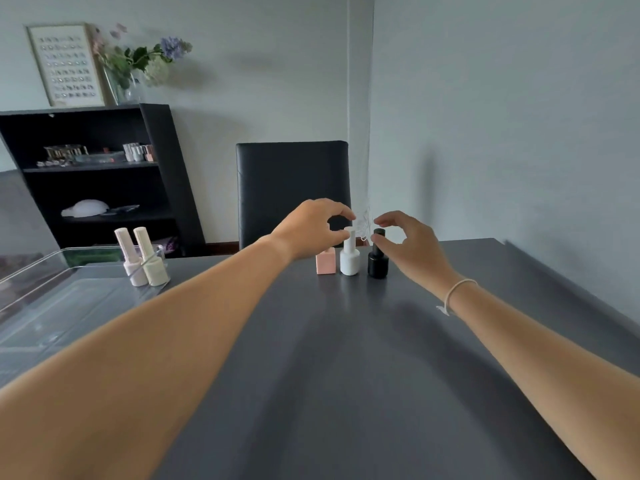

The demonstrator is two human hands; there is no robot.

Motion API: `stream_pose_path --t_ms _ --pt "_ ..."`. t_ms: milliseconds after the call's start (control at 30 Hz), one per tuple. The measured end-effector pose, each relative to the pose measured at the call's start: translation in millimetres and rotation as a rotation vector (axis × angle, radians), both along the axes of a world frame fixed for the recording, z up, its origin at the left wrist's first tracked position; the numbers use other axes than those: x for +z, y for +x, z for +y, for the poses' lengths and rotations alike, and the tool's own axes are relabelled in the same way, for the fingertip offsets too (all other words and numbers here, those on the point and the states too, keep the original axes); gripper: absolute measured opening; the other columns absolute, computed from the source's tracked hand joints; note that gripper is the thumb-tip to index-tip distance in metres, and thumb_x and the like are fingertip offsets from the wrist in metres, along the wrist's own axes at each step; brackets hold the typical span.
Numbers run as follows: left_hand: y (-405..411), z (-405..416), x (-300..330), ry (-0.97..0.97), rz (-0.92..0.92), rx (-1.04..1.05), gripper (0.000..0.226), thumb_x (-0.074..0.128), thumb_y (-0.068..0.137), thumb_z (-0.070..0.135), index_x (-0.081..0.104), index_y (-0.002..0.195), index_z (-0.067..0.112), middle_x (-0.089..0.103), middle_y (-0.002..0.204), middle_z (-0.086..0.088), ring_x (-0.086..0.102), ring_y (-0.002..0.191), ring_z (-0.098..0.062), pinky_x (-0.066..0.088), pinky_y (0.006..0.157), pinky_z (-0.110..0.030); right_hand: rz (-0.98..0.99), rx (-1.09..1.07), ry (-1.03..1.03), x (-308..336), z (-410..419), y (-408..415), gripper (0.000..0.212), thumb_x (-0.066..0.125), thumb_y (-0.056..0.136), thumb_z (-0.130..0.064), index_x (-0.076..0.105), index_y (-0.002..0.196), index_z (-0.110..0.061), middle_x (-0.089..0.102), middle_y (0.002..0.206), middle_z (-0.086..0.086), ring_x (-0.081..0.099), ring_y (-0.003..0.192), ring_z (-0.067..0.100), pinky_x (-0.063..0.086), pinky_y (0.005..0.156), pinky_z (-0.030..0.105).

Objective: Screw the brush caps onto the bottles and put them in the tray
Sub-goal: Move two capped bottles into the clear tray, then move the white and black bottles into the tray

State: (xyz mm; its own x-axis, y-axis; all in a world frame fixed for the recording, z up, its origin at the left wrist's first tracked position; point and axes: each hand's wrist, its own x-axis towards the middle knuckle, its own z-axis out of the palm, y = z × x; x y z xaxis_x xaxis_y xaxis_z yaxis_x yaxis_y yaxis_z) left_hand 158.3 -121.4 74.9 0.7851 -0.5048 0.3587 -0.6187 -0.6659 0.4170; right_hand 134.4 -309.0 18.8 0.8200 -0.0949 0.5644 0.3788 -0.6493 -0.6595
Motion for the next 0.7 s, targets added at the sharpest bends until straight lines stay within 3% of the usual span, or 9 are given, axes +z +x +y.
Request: stream_pose_path --t_ms 100,167,233,367,533,700 --pt "5.0 -3.4 -0.4 -0.008 0.017 0.011 0.026 0.06 0.084 0.024 0.063 0.111 0.026 0.059 0.115 0.009 0.057 0.083 -0.004 0.039 0.077 -0.016 0.031 0.003 0.042 -3.5 0.0 0.6 0.015 0.06 0.081 -0.028 0.056 0.089 -0.04 0.06 0.087 -0.026 0.055 0.075 -0.017 0.035 0.06 0.01" --pt "7.5 -6.4 -2.5 -0.013 0.037 0.03 0.024 0.061 0.083 0.025 0.065 0.107 0.027 0.059 0.092 0.014 0.051 0.066 0.001 0.037 0.065 -0.013 0.037 0.011 0.068 -4.9 -0.2 0.6 0.017 0.06 0.082 -0.025 0.056 0.086 -0.041 0.061 0.084 -0.025 0.055 0.077 -0.017 0.037 0.059 0.004" --pt "9.5 -9.4 -5.0 -0.002 0.036 0.052 0.022 0.062 0.082 0.025 0.066 0.104 0.027 0.055 0.079 0.019 0.048 0.062 0.0 0.036 0.06 -0.014 0.028 0.018 0.075 -5.5 0.1 0.8 0.017 0.06 0.083 -0.022 0.056 0.086 -0.039 0.061 0.083 -0.023 0.056 0.079 -0.016 0.036 0.059 0.0" --pt "13.1 -15.6 -8.6 -0.037 0.055 0.055 0.02 0.061 0.082 0.023 0.066 0.101 0.025 0.064 0.104 0.01 0.054 0.067 0.0 0.05 0.076 -0.027 0.017 0.022 0.088 -6.8 0.2 2.0 0.015 0.06 0.083 -0.022 0.057 0.088 -0.036 0.061 0.083 -0.022 0.057 0.079 -0.014 0.037 0.059 0.001" --pt "13.0 -19.7 -12.2 -0.073 0.076 0.089 0.017 0.06 0.08 0.017 0.066 0.095 0.023 0.067 0.098 0.001 0.062 0.084 -0.02 0.055 0.079 -0.041 -0.015 0.033 0.078 -8.8 -0.5 2.6 0.013 0.06 0.084 -0.019 0.059 0.09 -0.03 0.06 0.082 -0.02 0.056 0.066 -0.014 0.037 0.058 0.001" --pt "14.2 -19.9 -14.7 -0.108 0.063 0.091 0.015 0.066 0.079 0.019 0.067 0.094 0.022 0.067 0.096 0.001 0.061 0.08 -0.017 0.054 0.08 -0.041 -0.019 0.023 0.087 -8.1 -0.9 1.1 0.012 0.062 0.083 -0.017 0.06 0.089 -0.027 0.06 0.08 -0.018 0.056 0.061 -0.007 0.038 0.059 0.001"
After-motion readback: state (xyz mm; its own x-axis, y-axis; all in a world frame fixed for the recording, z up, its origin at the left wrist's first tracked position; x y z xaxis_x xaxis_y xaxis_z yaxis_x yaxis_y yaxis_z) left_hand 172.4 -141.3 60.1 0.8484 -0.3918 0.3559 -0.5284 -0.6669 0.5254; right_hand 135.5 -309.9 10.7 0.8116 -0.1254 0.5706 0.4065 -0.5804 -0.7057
